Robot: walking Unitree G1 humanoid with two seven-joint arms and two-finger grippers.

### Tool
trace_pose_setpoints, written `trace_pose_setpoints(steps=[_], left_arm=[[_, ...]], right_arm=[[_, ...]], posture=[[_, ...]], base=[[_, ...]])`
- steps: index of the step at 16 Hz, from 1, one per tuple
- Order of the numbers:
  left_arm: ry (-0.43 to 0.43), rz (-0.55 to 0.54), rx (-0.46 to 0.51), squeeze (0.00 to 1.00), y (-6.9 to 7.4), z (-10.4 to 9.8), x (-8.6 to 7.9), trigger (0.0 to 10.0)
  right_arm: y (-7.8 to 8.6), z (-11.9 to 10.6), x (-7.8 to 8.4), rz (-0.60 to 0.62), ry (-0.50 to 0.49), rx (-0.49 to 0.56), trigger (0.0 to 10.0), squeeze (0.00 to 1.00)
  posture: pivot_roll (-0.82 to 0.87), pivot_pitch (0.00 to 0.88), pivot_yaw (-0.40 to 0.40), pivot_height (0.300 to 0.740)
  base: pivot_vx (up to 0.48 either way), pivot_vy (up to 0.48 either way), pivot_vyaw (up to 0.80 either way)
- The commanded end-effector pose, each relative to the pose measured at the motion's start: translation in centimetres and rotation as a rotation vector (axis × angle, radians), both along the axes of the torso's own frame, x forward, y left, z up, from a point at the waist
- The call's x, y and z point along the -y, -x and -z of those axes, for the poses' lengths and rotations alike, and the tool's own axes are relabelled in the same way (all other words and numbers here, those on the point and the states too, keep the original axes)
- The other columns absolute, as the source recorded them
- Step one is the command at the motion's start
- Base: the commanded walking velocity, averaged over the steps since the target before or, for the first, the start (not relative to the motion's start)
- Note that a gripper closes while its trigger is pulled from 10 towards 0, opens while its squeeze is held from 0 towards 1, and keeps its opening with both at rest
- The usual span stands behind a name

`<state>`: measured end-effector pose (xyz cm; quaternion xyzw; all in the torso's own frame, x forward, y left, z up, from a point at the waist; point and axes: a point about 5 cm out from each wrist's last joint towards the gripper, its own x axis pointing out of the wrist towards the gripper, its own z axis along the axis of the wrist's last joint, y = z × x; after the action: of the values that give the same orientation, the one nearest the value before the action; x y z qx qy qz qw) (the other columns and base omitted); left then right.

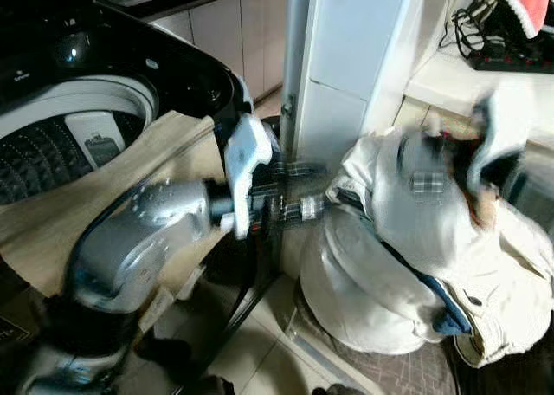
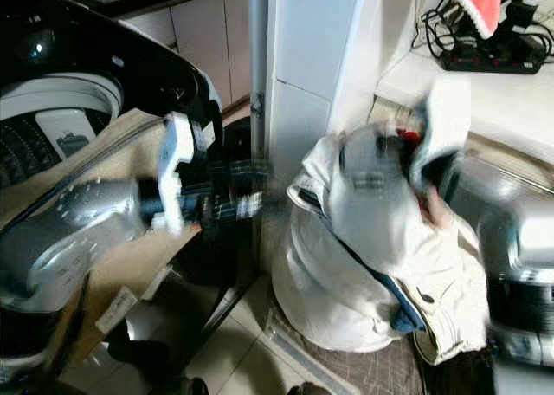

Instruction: Clothes washing

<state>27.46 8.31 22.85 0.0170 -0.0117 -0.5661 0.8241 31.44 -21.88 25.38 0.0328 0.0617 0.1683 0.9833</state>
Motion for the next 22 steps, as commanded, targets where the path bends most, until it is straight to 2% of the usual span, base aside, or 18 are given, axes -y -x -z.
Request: trace_pose_setpoints(steps=[1,2,3,4,5,7,9,10,11,12,13,14,15,17,18,20,21,22], left_arm=[[0.034,-0.092,0.095,0.00,-1.0,-1.7,-0.4,10.0],[0.038,-0.104,0.122,0.00,-1.2,-2.0,-0.3,10.0],[0.068,-0.142,0.167,0.00,-1.6,-2.8,0.0,10.0],[0.088,-0.173,0.258,1.00,-1.9,-4.0,0.5,10.0],[0.105,-0.178,0.286,1.00,-1.9,-4.5,0.7,10.0],[0.193,-0.184,0.336,1.00,-1.8,-5.9,1.3,10.0],[0.195,-0.195,0.359,1.00,-1.9,-5.9,1.6,10.0],[0.169,-0.192,0.347,0.11,-1.8,-5.3,1.7,10.0],[0.143,-0.180,0.344,0.00,-1.6,-4.6,1.6,10.0],[0.147,-0.183,0.319,0.00,-1.6,-4.3,1.5,10.0],[0.142,-0.154,0.284,0.00,-1.3,-3.9,1.4,10.0],[0.124,-0.111,0.259,0.00,-0.9,-3.5,1.5,10.0],[0.101,-0.075,0.232,0.00,-0.7,-3.0,1.5,10.0],[-0.019,0.018,0.162,0.00,0.1,-1.1,1.2,10.0],[-0.056,0.020,0.129,0.00,0.1,-0.3,1.0,10.0],[-0.071,-0.016,0.111,0.00,-0.2,0.5,1.0,10.0],[-0.082,-0.076,0.139,0.00,-0.8,1.0,1.1,10.0],[-0.073,-0.092,0.149,0.00,-0.9,1.1,1.2,10.0]], right_arm=[[0.6,-3.8,-1.0,-0.086,-0.116,0.151,0.0,0.00],[0.7,-4.4,-1.3,-0.105,-0.132,0.171,3.0,0.00],[0.9,-5.5,-2.2,-0.176,-0.196,0.199,10.0,0.18],[1.2,-6.6,-3.3,-0.256,-0.267,0.231,10.0,1.00],[1.3,-6.8,-3.6,-0.273,-0.287,0.236,10.0,1.00],[1.3,-7.2,-4.2,-0.298,-0.326,0.235,10.0,1.00],[1.1,-6.7,-4.2,-0.284,-0.302,0.207,10.0,1.00],[1.0,-5.6,-4.0,-0.251,-0.200,0.156,10.0,0.63],[0.7,-3.5,-3.3,-0.171,-0.029,0.070,10.0,0.00],[0.5,-1.9,-2.4,-0.099,0.135,0.021,10.0,0.00],[0.7,-0.3,-1.6,-0.069,0.270,-0.043,10.0,0.17],[1.0,0.8,-1.2,-0.078,0.375,-0.085,10.0,1.00],[1.3,1.1,-1.2,-0.102,0.398,-0.103,10.0,1.00],[2.1,0.6,-1.7,-0.188,0.349,-0.104,10.0,1.00],[2.3,0.2,-1.7,-0.201,0.346,-0.094,10.0,1.00],[2.4,0.0,-1.7,-0.222,0.353,-0.079,10.0,1.00],[2.8,-0.1,-1.8,-0.261,0.352,-0.075,10.0,1.00],[2.9,0.0,-1.7,-0.270,0.365,-0.081,10.0,1.00]], posture=[[-0.12,0.033,-0.002,0.740],[-0.12,0.033,-0.002,0.740],[-0.12,0.030,-0.005,0.740],[-0.12,0.029,-0.010,0.740],[-0.12,0.028,-0.012,0.740],[-0.12,0.028,-0.020,0.740],[-0.12,0.027,-0.025,0.740],[-0.12,0.027,-0.025,0.740],[-0.12,0.028,-0.024,0.740],[-0.12,0.027,-0.020,0.740],[-0.12,0.027,-0.019,0.740],[-0.12,0.026,-0.018,0.740],[-0.12,0.024,-0.016,0.740],[-0.12,0.022,-0.010,0.740],[-0.12,0.021,-0.008,0.740],[-0.12,0.019,-0.004,0.740],[-0.12,0.016,-0.003,0.740],[-0.12,0.015,-0.004,0.740]], base=[[0.000,0.000,0.00],[0.000,0.000,0.00],[0.000,0.000,0.00],[0.000,0.000,0.00],[0.000,0.000,0.00],[0.000,0.000,0.00],[0.000,0.000,0.00],[0.000,0.000,0.00],[0.000,0.000,0.00],[0.000,0.000,0.00],[0.000,0.000,0.00],[0.000,0.000,0.00],[0.000,0.000,0.00],[0.000,0.000,0.00],[0.000,0.000,0.00],[0.000,0.000,0.00],[0.000,0.000,0.00],[0.000,0.000,0.00]])
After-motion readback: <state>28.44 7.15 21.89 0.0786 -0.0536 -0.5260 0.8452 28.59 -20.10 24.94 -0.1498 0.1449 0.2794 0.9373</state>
